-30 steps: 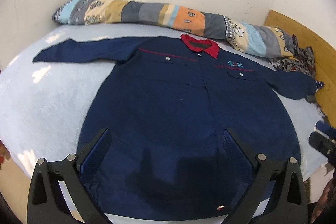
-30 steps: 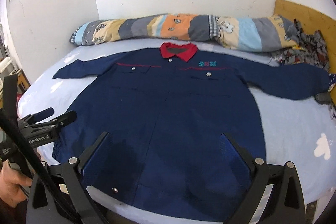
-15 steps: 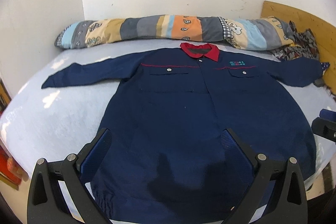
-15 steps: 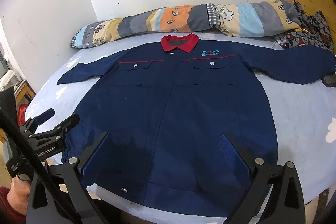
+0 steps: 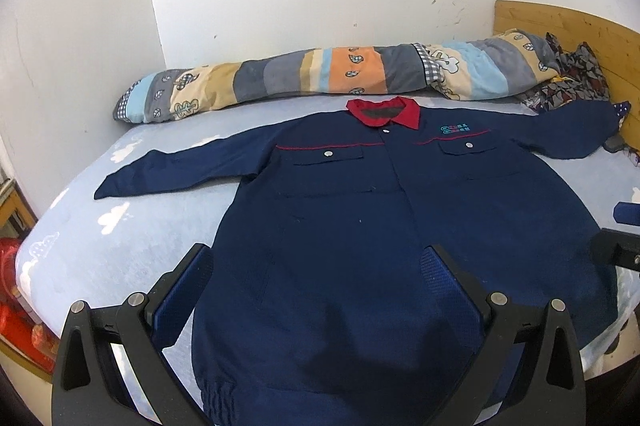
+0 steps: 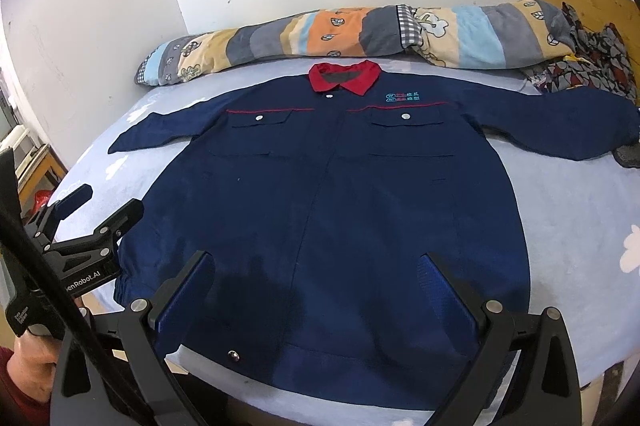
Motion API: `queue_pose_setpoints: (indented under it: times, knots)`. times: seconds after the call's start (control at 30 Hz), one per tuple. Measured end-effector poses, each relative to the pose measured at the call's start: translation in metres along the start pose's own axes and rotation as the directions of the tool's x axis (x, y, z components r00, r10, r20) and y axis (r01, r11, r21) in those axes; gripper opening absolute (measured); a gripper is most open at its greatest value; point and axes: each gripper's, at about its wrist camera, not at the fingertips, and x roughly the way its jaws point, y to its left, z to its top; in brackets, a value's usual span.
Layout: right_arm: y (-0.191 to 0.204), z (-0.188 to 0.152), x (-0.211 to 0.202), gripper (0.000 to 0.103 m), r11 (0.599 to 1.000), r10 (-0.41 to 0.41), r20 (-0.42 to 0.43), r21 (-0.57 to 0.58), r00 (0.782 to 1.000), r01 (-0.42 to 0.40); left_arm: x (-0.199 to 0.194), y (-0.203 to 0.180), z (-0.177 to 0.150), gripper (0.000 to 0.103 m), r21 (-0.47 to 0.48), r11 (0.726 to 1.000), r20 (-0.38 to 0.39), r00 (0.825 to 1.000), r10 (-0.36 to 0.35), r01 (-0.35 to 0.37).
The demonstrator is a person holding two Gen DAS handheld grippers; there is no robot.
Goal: Fold large clothes
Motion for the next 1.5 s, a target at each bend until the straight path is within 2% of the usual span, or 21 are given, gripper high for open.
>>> queue_pose_setpoints:
  times: [1.5]
  knots:
    - [-0.0051,-0.0009,-0.0015,0.103,1.000,-0.008,-0.006,0.013,1.000,0.008,-0.0072,-0.0027,0.0036,0.103,0.004,1.000,0.014,1.000,0.019,-0.019]
